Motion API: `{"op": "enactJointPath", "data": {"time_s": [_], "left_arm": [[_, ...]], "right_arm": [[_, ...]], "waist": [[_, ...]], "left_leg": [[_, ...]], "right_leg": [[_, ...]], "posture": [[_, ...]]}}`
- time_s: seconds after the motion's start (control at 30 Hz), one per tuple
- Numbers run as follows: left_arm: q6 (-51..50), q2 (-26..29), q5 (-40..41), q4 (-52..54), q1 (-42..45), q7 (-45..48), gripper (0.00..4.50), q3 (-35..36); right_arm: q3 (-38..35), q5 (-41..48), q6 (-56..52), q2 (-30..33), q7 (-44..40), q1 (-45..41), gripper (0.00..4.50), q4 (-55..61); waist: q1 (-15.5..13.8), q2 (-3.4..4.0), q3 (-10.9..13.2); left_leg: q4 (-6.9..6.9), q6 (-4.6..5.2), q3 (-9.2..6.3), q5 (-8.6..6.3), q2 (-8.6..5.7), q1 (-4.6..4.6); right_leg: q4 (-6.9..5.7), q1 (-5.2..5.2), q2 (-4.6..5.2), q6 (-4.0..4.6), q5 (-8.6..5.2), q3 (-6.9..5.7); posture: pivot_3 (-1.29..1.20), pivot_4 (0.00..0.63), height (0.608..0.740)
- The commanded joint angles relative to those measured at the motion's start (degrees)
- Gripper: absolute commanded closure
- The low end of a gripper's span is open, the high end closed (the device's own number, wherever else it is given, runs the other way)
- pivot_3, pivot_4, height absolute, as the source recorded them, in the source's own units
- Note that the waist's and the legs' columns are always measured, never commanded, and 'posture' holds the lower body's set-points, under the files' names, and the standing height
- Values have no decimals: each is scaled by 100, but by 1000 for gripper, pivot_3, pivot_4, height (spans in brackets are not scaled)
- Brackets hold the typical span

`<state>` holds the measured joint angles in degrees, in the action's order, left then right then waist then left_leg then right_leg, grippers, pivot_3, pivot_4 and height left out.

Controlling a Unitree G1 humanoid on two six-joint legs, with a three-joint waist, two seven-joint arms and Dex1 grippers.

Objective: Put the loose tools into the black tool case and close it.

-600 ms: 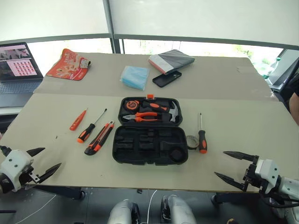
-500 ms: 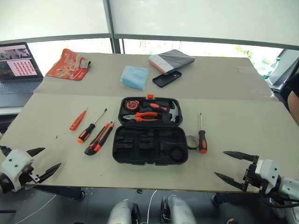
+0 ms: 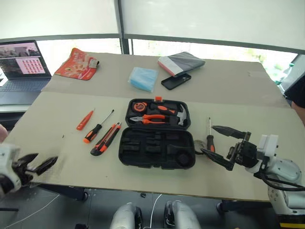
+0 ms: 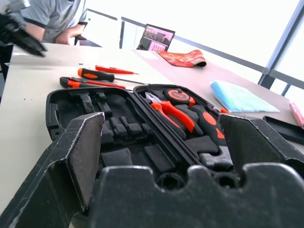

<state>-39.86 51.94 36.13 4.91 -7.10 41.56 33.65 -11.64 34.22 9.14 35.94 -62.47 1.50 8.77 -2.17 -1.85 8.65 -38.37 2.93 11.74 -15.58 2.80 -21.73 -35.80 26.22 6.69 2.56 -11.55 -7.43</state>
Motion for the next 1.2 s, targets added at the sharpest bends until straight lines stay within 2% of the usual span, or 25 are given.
{"op": "enactJointPath", "data": {"time_s": [0.03,0.17,0.27,0.4,0.6,0.97,1.13,1.2], "left_arm": [[-915,284,59,287,831,-413,0,-564],[-1192,235,-244,2,1811,-523,0,-1452],[-1154,187,-520,-296,2297,-507,668,-1955],[-997,153,-896,-625,2736,-360,2194,-2558],[-766,-104,-1311,-1125,3166,-332,2194,-2985],[-891,-462,-1776,-1877,3359,-192,2194,-3360],[-382,-474,-1527,-1833,3310,-64,3663,-2605],[-95,-399,-1273,-1724,3351,327,3664,-2313]], "right_arm": [[-61,-69,195,-58,-140,-56,34,-113],[-63,-130,257,-148,-191,-125,34,-220],[-83,-156,274,-194,-205,-91,0,-208],[-126,-156,276,-220,-174,-15,0,-162],[-117,-175,193,-236,-72,98,0,19],[-70,-168,-25,-208,89,164,0,304],[-133,-189,-105,-144,177,120,0,390],[-235,-177,-139,-58,190,152,0,433]], "waist": [[2,1,0],[87,5,1],[171,4,1],[211,4,2],[185,2,3],[153,3,2],[161,3,2],[166,-4,6]], "left_leg": [[0,-11,2,6,-1,-1],[2,-47,14,29,-4,-6],[3,-56,15,36,0,-9],[3,-64,16,42,3,-3],[-8,-71,14,44,2,-2],[-43,-61,4,41,2,-6],[-49,-59,1,39,3,1],[-49,-59,-1,40,5,-7]], "right_leg": [[-2,-8,-2,-5,4,5],[-17,-7,-21,-40,25,22],[-23,-2,-44,-31,20,19],[-29,-2,-56,-26,17,19],[-37,-4,-42,-28,18,21],[-60,-8,-33,-27,18,18],[-79,-8,-23,-27,18,25],[-81,-1,-26,-25,17,23]], "posture": [[0,150,740],[0,150,740],[0,150,740],[0,150,740],[0,150,740],[0,150,740],[0,150,740],[0,150,740]]}}
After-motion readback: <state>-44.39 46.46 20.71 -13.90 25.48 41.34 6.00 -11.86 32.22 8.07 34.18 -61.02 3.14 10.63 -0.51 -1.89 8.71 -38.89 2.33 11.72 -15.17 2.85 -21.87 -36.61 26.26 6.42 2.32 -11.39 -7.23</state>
